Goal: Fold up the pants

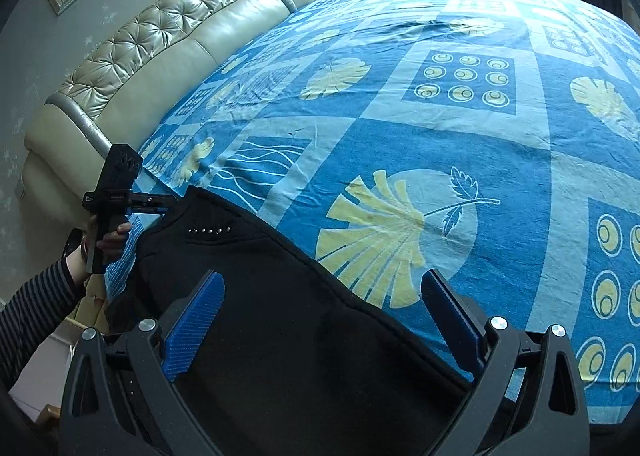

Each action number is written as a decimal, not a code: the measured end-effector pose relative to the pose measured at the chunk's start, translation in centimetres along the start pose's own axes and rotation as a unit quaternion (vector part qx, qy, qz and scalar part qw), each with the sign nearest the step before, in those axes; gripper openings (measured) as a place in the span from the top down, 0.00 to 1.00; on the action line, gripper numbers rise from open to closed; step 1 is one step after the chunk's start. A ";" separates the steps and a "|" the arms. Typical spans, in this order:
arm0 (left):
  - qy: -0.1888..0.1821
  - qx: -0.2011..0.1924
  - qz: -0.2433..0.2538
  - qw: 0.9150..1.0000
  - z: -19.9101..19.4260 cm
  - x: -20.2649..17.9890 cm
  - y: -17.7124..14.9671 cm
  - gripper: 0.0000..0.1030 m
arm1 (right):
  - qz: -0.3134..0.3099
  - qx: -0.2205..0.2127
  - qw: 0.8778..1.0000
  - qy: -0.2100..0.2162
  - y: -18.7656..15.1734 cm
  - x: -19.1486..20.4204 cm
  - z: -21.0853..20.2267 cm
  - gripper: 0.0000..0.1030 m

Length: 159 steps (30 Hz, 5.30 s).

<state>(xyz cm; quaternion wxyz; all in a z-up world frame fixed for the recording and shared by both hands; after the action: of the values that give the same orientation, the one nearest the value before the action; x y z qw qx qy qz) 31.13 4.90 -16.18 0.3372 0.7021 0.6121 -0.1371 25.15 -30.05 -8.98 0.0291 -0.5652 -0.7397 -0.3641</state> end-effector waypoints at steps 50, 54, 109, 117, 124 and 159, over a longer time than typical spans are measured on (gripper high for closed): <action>0.005 -0.105 0.056 0.993 -9.6 -6.0 -3.8 0.95 | -0.125 0.007 0.979 -0.161 -7.9 5.0 -6.9 0.90; 0.002 -0.116 0.061 0.991 -11.5 -6.8 -7.8 0.95 | -0.138 -0.001 0.976 -0.171 -12.6 7.3 -7.3 0.90; 0.031 -0.135 -0.212 0.967 -10.5 -3.5 -24.6 0.51 | 0.198 -0.053 0.979 0.016 -25.0 7.5 -7.5 0.36; 0.055 -0.144 -0.231 0.961 -10.0 -2.7 -23.8 0.58 | 0.214 -0.061 0.975 0.017 -25.1 7.4 -7.7 0.36; 0.115 -0.147 -0.189 0.964 -10.4 -3.1 -24.4 0.67 | 0.299 -0.093 0.948 0.049 -25.0 5.8 -8.3 0.36; 0.261 -0.180 -0.087 0.944 -14.3 -5.2 -23.6 0.18 | 0.322 -0.195 0.922 -0.088 -21.9 -4.8 -20.7 0.39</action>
<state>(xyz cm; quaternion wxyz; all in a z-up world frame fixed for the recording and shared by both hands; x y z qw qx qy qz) 4.37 10.64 -9.79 0.2726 0.5851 0.7518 0.1347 0.48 -47.91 -7.13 -0.0309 -0.7971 -0.4318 -0.4209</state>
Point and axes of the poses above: each gripper's, at about its wrist camera, not at the fingertips, and z roughly the way its jaws point, x to its left, y to its top, the point moved 10 cm from there along z, roughly the way its jaws point, and after that the axes turned 2 degrees about z, right-handed, at the moved point
